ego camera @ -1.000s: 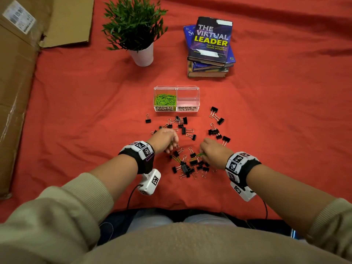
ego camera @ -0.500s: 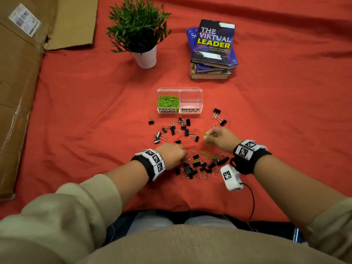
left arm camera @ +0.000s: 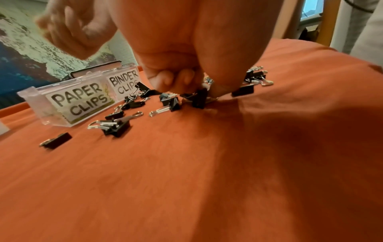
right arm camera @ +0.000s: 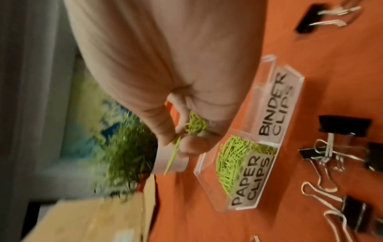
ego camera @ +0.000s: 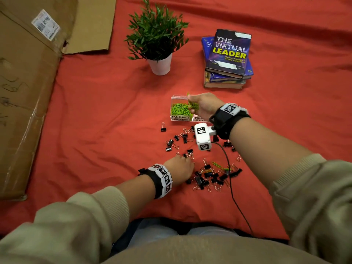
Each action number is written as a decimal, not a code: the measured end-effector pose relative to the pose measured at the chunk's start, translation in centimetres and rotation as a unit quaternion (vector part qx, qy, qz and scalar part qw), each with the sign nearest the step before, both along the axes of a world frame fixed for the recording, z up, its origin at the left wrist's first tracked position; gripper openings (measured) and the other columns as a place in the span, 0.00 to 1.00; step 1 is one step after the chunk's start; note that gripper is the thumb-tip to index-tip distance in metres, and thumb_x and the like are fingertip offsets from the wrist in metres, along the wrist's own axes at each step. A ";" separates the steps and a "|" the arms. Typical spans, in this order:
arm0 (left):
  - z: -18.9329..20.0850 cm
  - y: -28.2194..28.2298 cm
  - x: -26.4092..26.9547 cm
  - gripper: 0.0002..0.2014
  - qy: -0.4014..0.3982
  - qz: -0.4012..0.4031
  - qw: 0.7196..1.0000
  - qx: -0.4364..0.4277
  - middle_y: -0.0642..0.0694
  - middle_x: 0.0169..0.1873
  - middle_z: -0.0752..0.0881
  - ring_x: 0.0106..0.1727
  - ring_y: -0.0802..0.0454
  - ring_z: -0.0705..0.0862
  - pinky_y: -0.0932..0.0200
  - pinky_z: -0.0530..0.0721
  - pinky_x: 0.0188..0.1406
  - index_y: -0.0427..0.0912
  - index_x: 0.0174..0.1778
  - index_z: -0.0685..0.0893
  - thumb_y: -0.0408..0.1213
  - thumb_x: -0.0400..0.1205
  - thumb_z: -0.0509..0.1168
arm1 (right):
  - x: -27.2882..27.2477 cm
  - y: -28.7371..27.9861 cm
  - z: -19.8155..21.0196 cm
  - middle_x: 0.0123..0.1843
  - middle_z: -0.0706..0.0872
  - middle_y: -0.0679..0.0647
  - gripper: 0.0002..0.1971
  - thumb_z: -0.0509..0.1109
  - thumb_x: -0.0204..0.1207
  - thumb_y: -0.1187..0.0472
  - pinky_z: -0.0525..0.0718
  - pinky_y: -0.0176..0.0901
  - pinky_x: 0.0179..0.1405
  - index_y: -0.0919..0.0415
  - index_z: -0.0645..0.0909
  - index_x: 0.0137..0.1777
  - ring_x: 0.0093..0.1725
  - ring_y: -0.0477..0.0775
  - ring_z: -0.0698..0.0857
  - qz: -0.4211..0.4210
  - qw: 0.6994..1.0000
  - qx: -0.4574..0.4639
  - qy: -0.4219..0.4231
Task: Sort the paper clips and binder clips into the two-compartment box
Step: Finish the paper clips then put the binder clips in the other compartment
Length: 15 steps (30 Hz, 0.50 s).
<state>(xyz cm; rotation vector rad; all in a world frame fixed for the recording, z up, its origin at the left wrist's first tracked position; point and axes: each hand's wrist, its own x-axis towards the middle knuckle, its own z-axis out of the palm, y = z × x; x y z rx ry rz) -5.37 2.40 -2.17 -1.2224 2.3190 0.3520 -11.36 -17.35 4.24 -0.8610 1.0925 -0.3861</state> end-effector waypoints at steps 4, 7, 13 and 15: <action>1.3 -0.6 1.0 0.18 0.113 0.184 0.976 0.031 0.35 0.63 0.78 0.60 0.36 0.80 0.47 0.78 0.55 0.33 0.66 0.72 0.37 0.82 0.56 | 3.7 0.2 -1.5 0.40 0.83 0.57 0.03 0.66 0.78 0.66 0.85 0.47 0.37 0.61 0.80 0.44 0.35 0.55 0.83 0.150 0.927 -0.222 0.263; 2.5 -2.0 3.0 0.12 0.224 0.346 0.911 0.021 0.37 0.54 0.77 0.48 0.38 0.80 0.49 0.74 0.43 0.34 0.58 0.72 0.37 0.83 0.57 | 4.1 0.6 -1.7 0.53 0.86 0.58 0.16 0.61 0.77 0.70 0.82 0.45 0.44 0.59 0.82 0.61 0.49 0.61 0.86 0.243 0.854 -0.301 0.348; 4.1 -9.0 7.0 0.08 0.278 0.427 0.859 -0.050 0.32 0.49 0.84 0.50 0.37 0.82 0.53 0.73 0.43 0.32 0.53 0.75 0.31 0.80 0.59 | -0.9 1.1 -0.7 0.41 0.87 0.58 0.14 0.60 0.74 0.73 0.88 0.55 0.46 0.54 0.81 0.40 0.42 0.61 0.88 0.133 0.904 -0.307 0.265; 4.7 -11.7 7.5 0.09 0.261 0.425 0.864 -0.071 0.33 0.49 0.84 0.51 0.37 0.82 0.53 0.74 0.43 0.32 0.54 0.76 0.32 0.80 0.59 | -4.2 2.6 -0.5 0.35 0.85 0.53 0.14 0.61 0.74 0.73 0.85 0.51 0.39 0.53 0.79 0.36 0.34 0.53 0.84 0.147 0.906 -0.294 0.266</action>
